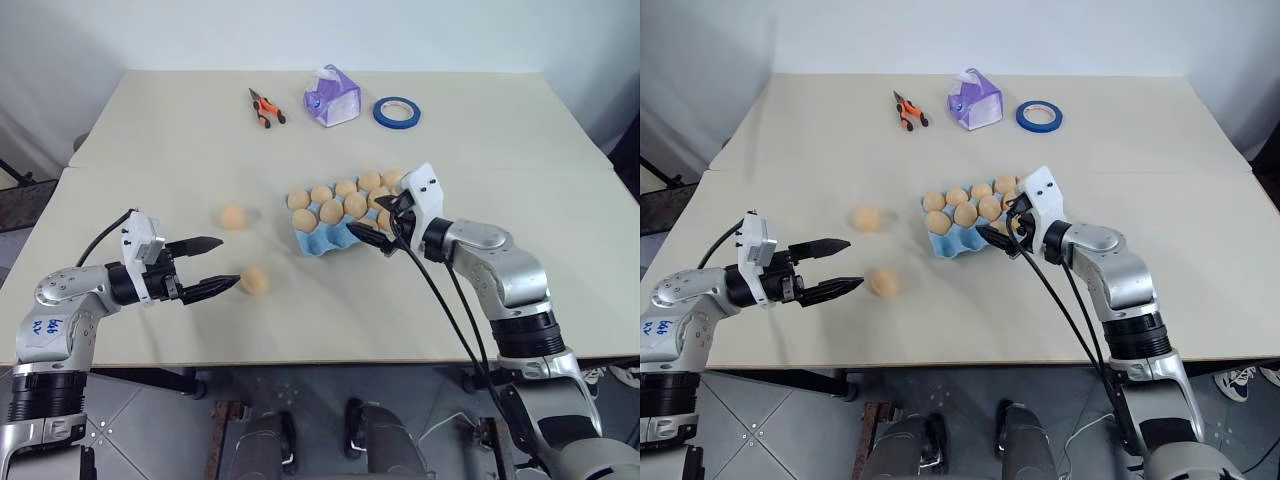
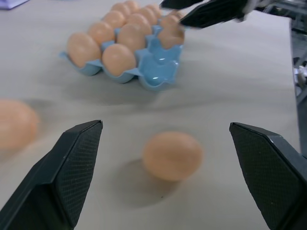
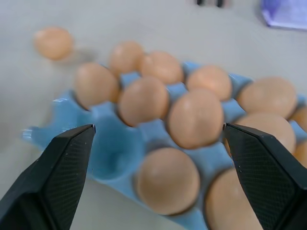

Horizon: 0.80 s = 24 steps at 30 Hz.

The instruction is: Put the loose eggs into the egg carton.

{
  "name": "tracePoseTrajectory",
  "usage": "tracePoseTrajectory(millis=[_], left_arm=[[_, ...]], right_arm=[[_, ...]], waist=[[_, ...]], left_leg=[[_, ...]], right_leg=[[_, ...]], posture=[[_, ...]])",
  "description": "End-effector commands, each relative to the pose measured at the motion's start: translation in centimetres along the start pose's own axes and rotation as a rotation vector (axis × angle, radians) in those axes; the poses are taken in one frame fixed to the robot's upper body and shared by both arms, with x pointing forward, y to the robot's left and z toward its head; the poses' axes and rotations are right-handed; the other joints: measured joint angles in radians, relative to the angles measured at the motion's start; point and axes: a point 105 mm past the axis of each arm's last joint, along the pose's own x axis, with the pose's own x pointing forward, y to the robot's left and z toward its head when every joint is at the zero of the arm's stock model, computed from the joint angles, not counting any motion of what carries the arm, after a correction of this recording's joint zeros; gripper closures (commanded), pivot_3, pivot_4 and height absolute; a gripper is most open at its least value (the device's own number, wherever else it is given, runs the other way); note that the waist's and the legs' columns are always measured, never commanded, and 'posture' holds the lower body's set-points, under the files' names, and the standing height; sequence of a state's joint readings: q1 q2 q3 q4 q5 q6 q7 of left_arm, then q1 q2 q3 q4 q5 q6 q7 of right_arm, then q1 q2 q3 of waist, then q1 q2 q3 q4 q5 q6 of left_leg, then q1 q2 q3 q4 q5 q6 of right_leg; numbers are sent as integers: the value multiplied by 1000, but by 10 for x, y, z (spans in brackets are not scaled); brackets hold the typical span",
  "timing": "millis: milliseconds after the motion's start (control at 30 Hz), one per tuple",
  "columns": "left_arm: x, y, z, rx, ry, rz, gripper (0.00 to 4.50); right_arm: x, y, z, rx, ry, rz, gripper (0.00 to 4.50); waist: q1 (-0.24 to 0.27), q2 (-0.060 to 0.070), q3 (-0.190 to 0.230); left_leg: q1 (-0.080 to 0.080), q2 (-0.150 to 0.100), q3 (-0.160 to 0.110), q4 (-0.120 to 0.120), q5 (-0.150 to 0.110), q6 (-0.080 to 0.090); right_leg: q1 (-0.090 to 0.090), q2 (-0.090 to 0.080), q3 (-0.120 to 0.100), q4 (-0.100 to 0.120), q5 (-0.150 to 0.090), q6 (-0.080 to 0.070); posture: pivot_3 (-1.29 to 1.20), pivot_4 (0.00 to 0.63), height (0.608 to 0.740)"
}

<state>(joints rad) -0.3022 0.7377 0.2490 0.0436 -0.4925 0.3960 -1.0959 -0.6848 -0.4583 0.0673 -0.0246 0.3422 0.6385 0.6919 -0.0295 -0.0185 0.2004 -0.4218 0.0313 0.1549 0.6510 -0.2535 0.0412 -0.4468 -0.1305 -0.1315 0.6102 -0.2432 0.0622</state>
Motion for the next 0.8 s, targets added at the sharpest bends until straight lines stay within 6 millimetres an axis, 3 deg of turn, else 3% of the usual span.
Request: tracePoseTrajectory(millis=[33, 267, 400, 600, 800], left_arm=[[-19, 7, 13, 43, -13, 113, 0], [-45, 13, 8, 57, -17, 362, 0], [-63, 10, -6, 49, -12, 515, 0], [-86, -18, -32, 8, 24, 589, 0], [-87, -34, -24, 5, -4, 562, 0]], right_arm=[[-29, 3, 12, -37, -48, 65, 37], [-76, 6, -2, -80, -86, 170, 37], [-94, 2, -9, -68, -90, 196, 37], [-102, -5, -16, -61, -58, 206, 37], [-93, -7, -12, -59, -79, 206, 37]], waist=[[1, 0, 0], [4, 0, 0], [0, 0, 0], [2, 0, 0], [10, 1, 0]], left_leg=[[0, 0, 0, 0, 0, 0], [0, 0, 0, -1, -2, 2], [1, 0, 0, -1, -3, 2], [3, 2, 1, -2, -2, 1], [0, 4, 0, -2, -2, 1]], right_leg=[[0, 0, 0, 0, 0, 0], [1, 0, -1, -5, 0, 0], [1, 0, 1, -4, 0, 0], [1, 1, 1, -5, 1, -3], [1, 1, 0, -14, 5, -5]], posture=[[0, 150, 740], [0, 150, 740], [0, 150, 740], [0, 150, 740], [0, 150, 740]])
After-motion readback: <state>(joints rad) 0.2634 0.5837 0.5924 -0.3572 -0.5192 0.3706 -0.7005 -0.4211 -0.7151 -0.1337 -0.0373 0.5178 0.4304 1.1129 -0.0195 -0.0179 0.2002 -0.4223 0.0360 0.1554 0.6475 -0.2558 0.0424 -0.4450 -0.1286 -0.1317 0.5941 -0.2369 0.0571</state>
